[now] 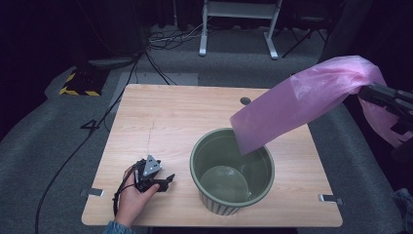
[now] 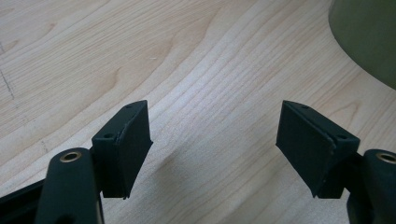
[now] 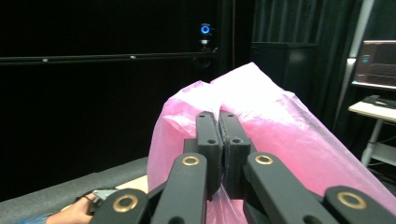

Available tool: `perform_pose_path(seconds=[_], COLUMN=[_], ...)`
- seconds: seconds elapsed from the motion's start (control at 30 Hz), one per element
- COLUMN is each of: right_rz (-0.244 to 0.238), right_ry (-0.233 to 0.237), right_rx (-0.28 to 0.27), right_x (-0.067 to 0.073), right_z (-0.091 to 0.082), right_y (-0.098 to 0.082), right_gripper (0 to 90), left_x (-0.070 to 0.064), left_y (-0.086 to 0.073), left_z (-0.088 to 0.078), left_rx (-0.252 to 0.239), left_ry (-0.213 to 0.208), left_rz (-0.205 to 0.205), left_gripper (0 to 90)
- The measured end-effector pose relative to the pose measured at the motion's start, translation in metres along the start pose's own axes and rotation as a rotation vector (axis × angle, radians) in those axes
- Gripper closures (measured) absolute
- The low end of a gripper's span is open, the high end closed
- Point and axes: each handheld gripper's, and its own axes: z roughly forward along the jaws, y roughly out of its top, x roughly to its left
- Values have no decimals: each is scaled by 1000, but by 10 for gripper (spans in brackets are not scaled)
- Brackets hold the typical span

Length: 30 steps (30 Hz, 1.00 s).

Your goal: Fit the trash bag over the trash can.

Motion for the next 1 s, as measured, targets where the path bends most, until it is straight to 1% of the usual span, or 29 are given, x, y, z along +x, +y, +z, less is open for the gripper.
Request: perform_pose_path(seconds=[0.03, 0.13, 0.17, 0.23, 0.27, 0.33, 0.43, 0.47, 0.5, 0.57, 0.6, 0.63, 0.67, 0.7, 0.73, 0.87, 0.9, 0.93, 0.97, 1.0], right_rz=[0, 1, 2, 4, 3, 2, 3, 7, 7, 10, 13, 13, 15, 20, 20, 39, 51, 51, 53, 59], right_ry=[0, 18, 34, 38, 47, 66, 73, 83, 83, 90, 98, 98, 100, 107, 107, 118, 125, 125, 126, 131], right_rx=[0, 3, 5, 5, 9, 25, 37, 51, 51, 70, 90, 90, 101, 122, 122, 164, 178, 178, 188, 210], right_x=[0, 5, 8, 10, 12, 15, 16, 16, 16, 17, 17, 17, 18, 17, 17, 16, 15, 15, 14, 14], right_z=[0, 3, 5, 6, 7, 12, 17, 21, 21, 27, 32, 32, 34, 40, 40, 51, 56, 56, 58, 63], right_y=[0, 2, 3, 3, 2, -1, -6, -12, -12, -20, -27, -27, -31, -40, -40, -57, -66, -66, -70, -79], right_gripper=[889, 889, 889, 889, 889, 888, 888, 887, 887, 886, 886, 886, 885, 884, 884, 883, 883, 883, 883, 882], left_x=[0, 0, 0, 0, 0, 0, 0, 0, 0, 1, 1, 1, 1, 2, 2, 2, 1, 1, 2, 2], left_y=[0, 0, -1, -1, -1, -1, 0, 0, 0, -1, -1, -1, -1, -1, -1, -1, -1, -1, -1, -1], left_z=[0, 0, 0, 0, 0, 0, 0, 0, 0, -1, -1, -1, -1, -2, -2, -3, -3, -3, -3, -3], left_rx=[0, 2, 2, 3, 3, 2, 1, -1, -1, -1, -1, -1, -2, -1, -1, -2, -2, -2, -2, -2], left_ry=[0, 0, 0, -1, -2, -3, -1, -2, -2, -1, 0, 0, 2, 2, 2, 2, 1, 1, 1, 1], left_rz=[0, -1, 0, 0, 0, 0, 2, 0, 0, -2, -3, -3, -1, -5, -5, -2, -1, -1, -2, -2], left_gripper=[260, 261, 261, 261, 261, 261, 261, 261, 261, 261, 261, 261, 261, 261, 260, 261, 260, 261, 261, 260])
